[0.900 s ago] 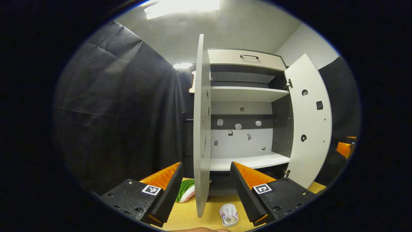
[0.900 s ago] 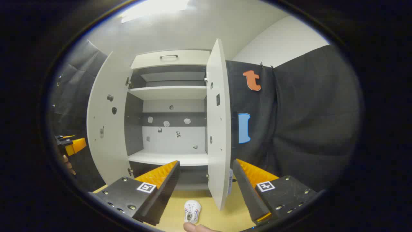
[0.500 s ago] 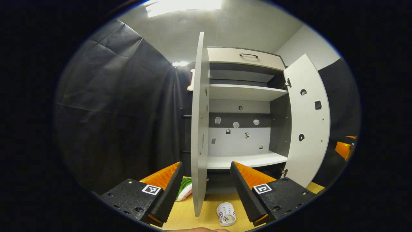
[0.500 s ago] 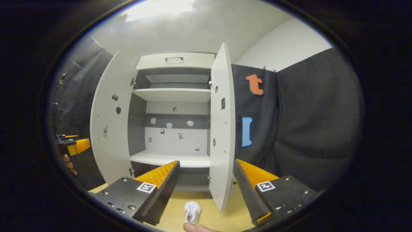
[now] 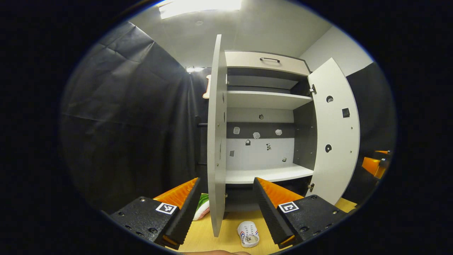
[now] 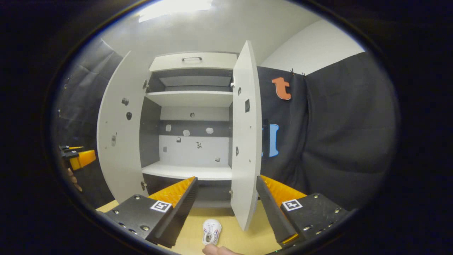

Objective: Grab one shoe with the right hand and put it into the shoe cabinet, grab the other shoe with the left hand and put it into the shoe cabinet; then close the right door with the right hand and the left door with the left hand.

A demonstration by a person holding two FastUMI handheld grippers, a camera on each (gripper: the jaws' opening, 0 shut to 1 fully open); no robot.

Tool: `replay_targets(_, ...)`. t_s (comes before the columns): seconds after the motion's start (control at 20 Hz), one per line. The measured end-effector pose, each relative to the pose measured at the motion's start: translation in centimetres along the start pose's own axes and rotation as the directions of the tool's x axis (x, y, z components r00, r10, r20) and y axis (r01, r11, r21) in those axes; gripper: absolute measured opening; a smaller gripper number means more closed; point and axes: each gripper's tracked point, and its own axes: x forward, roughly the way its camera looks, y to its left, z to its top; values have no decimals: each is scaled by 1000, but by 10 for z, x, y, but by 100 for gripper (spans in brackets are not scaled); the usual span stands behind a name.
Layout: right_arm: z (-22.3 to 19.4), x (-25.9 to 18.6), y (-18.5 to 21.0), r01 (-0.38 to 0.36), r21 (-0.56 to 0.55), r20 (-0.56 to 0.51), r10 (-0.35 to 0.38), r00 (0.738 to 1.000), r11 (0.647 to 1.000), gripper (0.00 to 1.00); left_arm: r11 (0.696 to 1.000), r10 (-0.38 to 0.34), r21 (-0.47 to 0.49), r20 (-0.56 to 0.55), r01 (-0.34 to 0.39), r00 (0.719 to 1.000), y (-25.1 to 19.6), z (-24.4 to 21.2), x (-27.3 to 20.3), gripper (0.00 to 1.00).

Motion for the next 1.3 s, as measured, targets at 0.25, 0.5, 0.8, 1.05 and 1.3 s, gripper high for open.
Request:
replay_targets(0.25,-50,27,22,-36,-11,-70,35,997,999,98,1000,-2,-22,-13,2,1000,2,-11,-7,89)
replay_targets(0.5,-150,47,52,-100,-38,-231,89,969,994,98,999,-40,-36,-30,38,999,1,-33,-19,88)
replay_targets(0.8,-287,71,66,-98,-24,-410,80,909,995,98,997,-6,-78,-35,3,999,20,-45,-25,88)
replay_targets(1.05,-369,81,84,-100,6,-523,89,848,995,99,997,-29,-72,-27,27,999,16,-41,-29,90)
replay_targets(1.3,-422,89,95,-79,5,-591,67,804,997,87,996,-53,-69,-35,50,998,7,-48,-29,90)
